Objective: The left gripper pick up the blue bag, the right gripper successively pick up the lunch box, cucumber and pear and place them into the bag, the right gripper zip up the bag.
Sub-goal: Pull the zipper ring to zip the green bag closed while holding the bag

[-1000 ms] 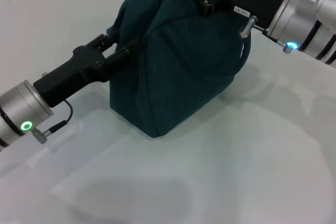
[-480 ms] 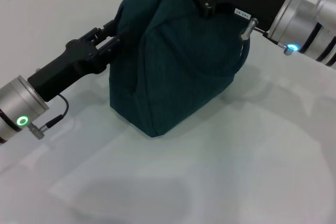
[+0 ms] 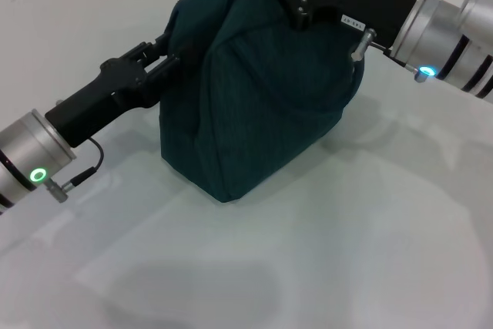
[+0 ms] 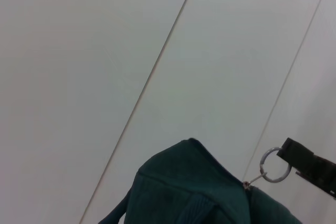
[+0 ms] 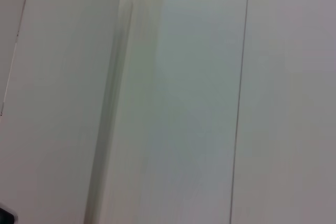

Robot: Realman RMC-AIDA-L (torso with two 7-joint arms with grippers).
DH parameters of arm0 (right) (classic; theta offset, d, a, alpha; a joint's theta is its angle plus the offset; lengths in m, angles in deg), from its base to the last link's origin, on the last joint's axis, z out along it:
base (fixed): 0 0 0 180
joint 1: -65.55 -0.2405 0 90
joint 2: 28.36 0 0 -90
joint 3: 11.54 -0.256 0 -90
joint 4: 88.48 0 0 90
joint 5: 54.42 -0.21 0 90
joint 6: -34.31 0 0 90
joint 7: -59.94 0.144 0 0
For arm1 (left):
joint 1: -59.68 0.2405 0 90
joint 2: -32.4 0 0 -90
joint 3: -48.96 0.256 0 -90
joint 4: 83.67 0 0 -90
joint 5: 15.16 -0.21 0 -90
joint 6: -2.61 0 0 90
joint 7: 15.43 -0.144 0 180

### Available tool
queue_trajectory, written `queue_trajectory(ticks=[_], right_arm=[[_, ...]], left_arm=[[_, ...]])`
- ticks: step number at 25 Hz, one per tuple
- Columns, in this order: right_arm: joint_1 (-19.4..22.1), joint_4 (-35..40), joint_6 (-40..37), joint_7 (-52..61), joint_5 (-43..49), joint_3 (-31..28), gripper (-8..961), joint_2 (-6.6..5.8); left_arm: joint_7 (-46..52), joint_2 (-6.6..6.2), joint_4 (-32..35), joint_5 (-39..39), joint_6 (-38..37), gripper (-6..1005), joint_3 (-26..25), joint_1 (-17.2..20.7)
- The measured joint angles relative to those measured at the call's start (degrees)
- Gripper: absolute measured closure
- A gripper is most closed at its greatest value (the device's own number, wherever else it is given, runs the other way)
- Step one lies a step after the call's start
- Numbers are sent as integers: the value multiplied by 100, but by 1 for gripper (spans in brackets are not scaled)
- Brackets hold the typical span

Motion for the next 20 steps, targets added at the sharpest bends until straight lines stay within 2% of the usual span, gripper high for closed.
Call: queue_trajectory(ticks=[7, 17, 20], right_arm=[[10, 0, 0, -2, -1, -2, 946, 0], [28, 0, -7, -2, -2, -3, 946, 0], [57, 2, -62, -2, -19, -8, 946, 0]], left_arm=[[-38, -2, -2, -7, -8, 535, 8, 1], [33, -14, -2, -16, -239, 932, 74, -5], [61, -36, -2, -45, -363, 936, 93, -4]])
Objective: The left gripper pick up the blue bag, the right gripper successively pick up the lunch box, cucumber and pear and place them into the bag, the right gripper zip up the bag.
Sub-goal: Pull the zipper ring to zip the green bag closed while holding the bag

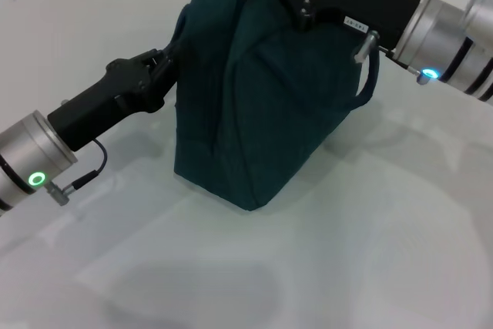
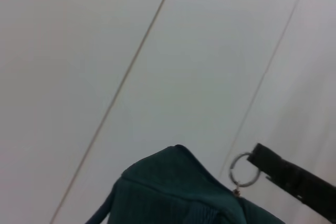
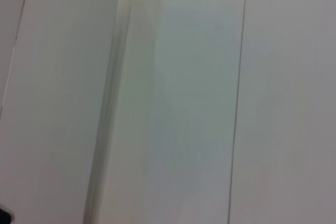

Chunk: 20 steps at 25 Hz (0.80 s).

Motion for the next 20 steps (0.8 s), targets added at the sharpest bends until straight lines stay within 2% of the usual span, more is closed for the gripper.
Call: queue_trajectory(ticks=[7, 20], right_arm=[[92, 4, -104, 20, -31, -86, 947, -12], [127, -3, -481, 41, -8, -90, 947, -21]], left_arm=[[7, -90, 36, -50, -646, 945, 5, 124], [219, -121, -1, -343, -723, 945, 12, 161]])
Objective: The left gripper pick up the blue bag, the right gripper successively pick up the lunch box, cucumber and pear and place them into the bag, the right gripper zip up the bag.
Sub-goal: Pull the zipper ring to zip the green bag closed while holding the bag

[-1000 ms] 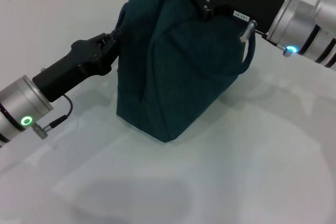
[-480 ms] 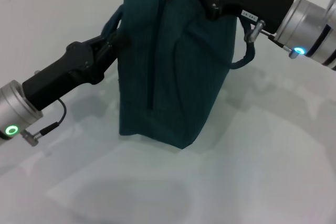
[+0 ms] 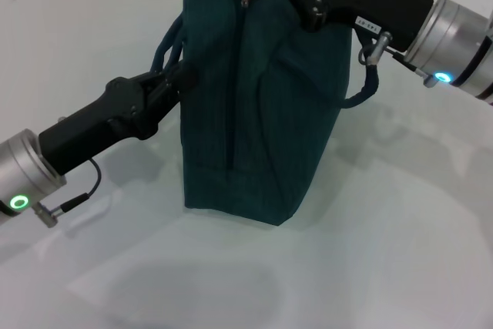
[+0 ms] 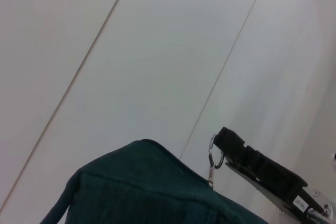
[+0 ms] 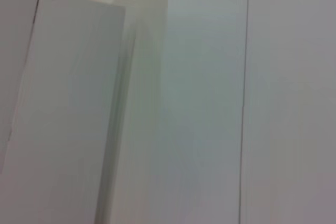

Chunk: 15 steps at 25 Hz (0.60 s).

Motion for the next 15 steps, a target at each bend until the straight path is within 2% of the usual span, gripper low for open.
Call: queue_trajectory(ticks=[6, 15], right_arm=[[-20, 38, 17, 79, 12, -1, 947, -6], [-50, 20, 30, 232, 28, 0, 947, -30]], left_arm=[[3, 12, 18, -128, -181, 945, 0, -13], [3, -38, 51, -289, -514, 945, 9, -9]])
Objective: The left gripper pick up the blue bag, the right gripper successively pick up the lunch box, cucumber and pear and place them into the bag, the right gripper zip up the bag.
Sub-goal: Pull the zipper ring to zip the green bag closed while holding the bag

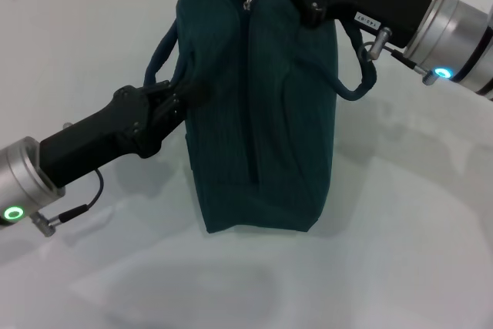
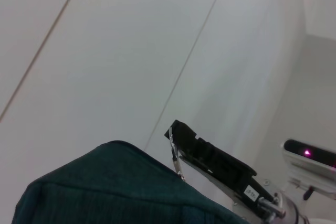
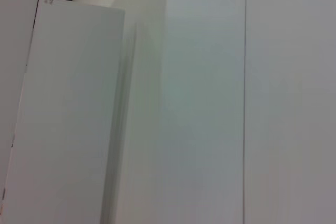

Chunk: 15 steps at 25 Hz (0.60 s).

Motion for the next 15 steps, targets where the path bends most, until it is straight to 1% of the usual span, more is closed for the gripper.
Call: queue_trajectory(ticks=[15], right_arm=[[-2, -10, -31, -35, 11, 19, 948, 6]], left_arm=[[-6, -20, 12, -144, -345, 945, 50, -63]])
